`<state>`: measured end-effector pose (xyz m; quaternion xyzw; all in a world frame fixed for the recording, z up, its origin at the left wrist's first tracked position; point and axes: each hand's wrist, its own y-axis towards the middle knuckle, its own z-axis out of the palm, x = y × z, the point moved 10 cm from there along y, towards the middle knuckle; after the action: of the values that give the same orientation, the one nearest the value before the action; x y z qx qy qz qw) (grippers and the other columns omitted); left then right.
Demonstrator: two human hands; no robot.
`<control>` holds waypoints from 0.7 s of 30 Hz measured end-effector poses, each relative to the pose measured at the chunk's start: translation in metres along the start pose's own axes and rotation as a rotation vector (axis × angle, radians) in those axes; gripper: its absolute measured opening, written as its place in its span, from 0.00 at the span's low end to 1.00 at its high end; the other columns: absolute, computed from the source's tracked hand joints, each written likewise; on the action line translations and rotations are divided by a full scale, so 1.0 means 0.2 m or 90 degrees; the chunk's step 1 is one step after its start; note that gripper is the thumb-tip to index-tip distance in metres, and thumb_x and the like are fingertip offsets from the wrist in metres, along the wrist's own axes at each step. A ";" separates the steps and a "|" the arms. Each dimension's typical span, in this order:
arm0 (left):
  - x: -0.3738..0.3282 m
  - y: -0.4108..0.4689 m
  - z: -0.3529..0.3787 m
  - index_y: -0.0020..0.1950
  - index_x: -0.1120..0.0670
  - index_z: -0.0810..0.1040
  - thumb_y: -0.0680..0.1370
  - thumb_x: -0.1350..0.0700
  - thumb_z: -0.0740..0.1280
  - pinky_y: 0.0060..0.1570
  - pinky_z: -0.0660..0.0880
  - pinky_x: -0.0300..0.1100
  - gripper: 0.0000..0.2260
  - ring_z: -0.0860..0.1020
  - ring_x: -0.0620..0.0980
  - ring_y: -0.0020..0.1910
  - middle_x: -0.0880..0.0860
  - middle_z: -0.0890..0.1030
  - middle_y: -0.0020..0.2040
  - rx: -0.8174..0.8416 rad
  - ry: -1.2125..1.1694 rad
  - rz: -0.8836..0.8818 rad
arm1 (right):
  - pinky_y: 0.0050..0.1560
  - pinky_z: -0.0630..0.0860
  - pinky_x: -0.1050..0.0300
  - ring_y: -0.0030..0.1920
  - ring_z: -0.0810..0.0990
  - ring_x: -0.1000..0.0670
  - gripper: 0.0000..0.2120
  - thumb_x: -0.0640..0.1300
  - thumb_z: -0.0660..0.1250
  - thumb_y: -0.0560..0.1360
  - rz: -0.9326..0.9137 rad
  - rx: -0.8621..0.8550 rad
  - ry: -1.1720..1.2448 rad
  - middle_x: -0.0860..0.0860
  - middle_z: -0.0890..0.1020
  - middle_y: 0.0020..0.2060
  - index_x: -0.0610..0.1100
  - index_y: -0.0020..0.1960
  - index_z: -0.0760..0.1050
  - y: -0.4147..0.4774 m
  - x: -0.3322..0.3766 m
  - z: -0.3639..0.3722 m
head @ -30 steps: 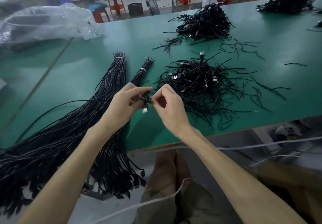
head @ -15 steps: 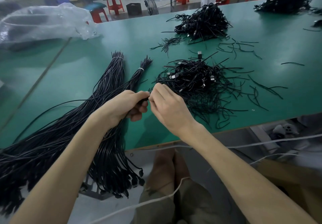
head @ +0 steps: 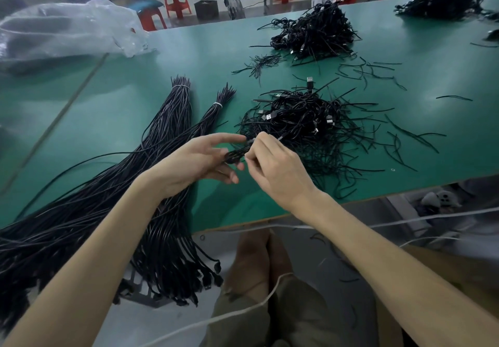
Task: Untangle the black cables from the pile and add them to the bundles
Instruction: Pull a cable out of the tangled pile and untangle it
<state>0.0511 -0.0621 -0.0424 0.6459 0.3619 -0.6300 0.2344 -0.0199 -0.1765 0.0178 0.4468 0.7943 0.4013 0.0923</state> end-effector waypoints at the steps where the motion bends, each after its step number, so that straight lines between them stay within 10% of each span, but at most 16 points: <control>1: -0.01 -0.01 0.02 0.74 0.57 0.74 0.85 0.62 0.62 0.53 0.81 0.49 0.17 0.83 0.60 0.48 0.62 0.83 0.55 0.035 0.012 0.034 | 0.43 0.80 0.50 0.42 0.78 0.44 0.04 0.32 0.67 0.79 0.028 0.000 0.026 0.42 0.77 0.41 0.35 0.44 0.76 0.00 -0.02 -0.01; 6: -0.05 -0.05 -0.02 0.65 0.57 0.82 0.79 0.59 0.71 0.44 0.76 0.41 0.14 0.77 0.51 0.40 0.55 0.80 0.43 -0.060 0.087 0.125 | 0.43 0.75 0.56 0.42 0.75 0.46 0.04 0.33 0.68 0.79 0.076 0.001 0.092 0.42 0.76 0.43 0.34 0.45 0.75 0.02 -0.02 -0.01; 11: -0.10 -0.05 -0.03 0.43 0.64 0.78 0.86 0.50 0.60 0.39 0.74 0.43 0.21 0.76 0.50 0.35 0.54 0.79 0.35 -0.206 0.206 0.104 | 0.43 0.80 0.50 0.40 0.77 0.43 0.07 0.32 0.65 0.80 -0.031 -0.037 0.018 0.42 0.76 0.40 0.36 0.43 0.75 0.04 0.10 -0.04; 17: 0.10 -0.05 0.02 0.36 0.53 0.74 0.85 0.50 0.63 0.24 0.65 0.36 0.18 0.69 0.47 0.25 0.51 0.74 0.31 -0.027 0.135 -0.267 | 0.39 0.78 0.53 0.36 0.75 0.45 0.11 0.30 0.66 0.79 -0.296 -0.050 -0.154 0.44 0.77 0.37 0.40 0.39 0.76 -0.06 0.26 0.03; 21: 0.15 -0.04 0.02 0.35 0.52 0.78 0.84 0.47 0.64 0.26 0.66 0.38 0.19 0.70 0.48 0.27 0.52 0.76 0.32 0.002 0.144 -0.276 | 0.38 0.77 0.53 0.35 0.75 0.46 0.11 0.30 0.66 0.79 -0.321 -0.048 -0.166 0.45 0.76 0.37 0.40 0.39 0.75 -0.08 0.24 0.05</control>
<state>0.0402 -0.0554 -0.0713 0.6201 0.5149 -0.5898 0.0506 -0.0536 -0.1383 0.0100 0.2792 0.8462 0.3340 0.3072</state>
